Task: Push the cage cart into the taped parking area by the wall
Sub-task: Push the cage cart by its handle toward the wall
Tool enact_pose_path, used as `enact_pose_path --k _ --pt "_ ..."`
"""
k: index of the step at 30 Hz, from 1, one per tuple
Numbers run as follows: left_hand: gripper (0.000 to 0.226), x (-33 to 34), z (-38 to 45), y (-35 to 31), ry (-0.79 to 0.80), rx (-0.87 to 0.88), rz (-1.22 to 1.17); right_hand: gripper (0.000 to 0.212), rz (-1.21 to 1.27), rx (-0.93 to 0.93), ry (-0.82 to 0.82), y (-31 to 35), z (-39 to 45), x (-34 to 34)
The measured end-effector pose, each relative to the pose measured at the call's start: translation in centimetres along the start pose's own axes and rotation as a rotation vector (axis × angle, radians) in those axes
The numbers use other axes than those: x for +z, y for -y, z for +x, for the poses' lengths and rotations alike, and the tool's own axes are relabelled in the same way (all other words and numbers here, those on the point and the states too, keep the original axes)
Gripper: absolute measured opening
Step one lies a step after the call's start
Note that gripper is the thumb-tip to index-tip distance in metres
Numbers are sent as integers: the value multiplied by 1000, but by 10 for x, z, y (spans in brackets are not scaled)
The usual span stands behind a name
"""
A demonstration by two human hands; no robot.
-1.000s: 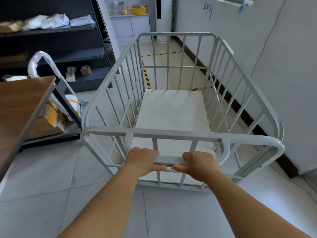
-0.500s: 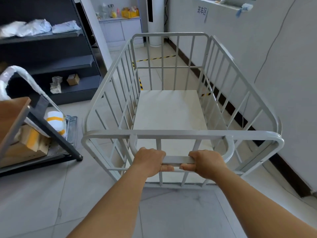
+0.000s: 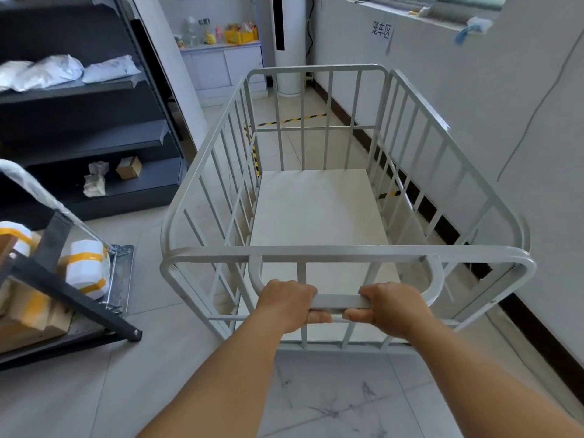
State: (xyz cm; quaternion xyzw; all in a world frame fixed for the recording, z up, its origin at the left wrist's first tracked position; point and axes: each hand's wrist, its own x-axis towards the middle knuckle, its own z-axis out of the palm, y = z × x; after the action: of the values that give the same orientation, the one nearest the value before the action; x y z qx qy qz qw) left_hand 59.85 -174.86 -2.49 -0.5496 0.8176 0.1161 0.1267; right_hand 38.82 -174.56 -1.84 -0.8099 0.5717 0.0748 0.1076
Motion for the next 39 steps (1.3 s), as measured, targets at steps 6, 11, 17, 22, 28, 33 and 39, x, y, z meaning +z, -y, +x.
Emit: enact_pose_path --k 6,11,17,22,28,33,39 --pt "60 -31 77 28 -18 -65 -3 50 16 -37 -17 -32 84 -23" --pt "57 -61 139 46 -44 -112 46 47 20 -62 -12 -61 151 -44" --pt "54 -92 213 65 -31 -139 6 44 -21 -81 -62 -96 221 -69" --pt "54 -115 280 82 -44 -113 -16 45 -11 -46 -73 -129 280 -86" --pt "54 -143 361 102 -47 -115 -73 44 32 59 -96 -166 354 -104" --pt "52 -162 422 116 -62 -134 -102 43 35 45 -105 -198 412 -121" --pt "55 -180 485 125 -81 -155 -64 44 26 0 -138 -240 473 -132"
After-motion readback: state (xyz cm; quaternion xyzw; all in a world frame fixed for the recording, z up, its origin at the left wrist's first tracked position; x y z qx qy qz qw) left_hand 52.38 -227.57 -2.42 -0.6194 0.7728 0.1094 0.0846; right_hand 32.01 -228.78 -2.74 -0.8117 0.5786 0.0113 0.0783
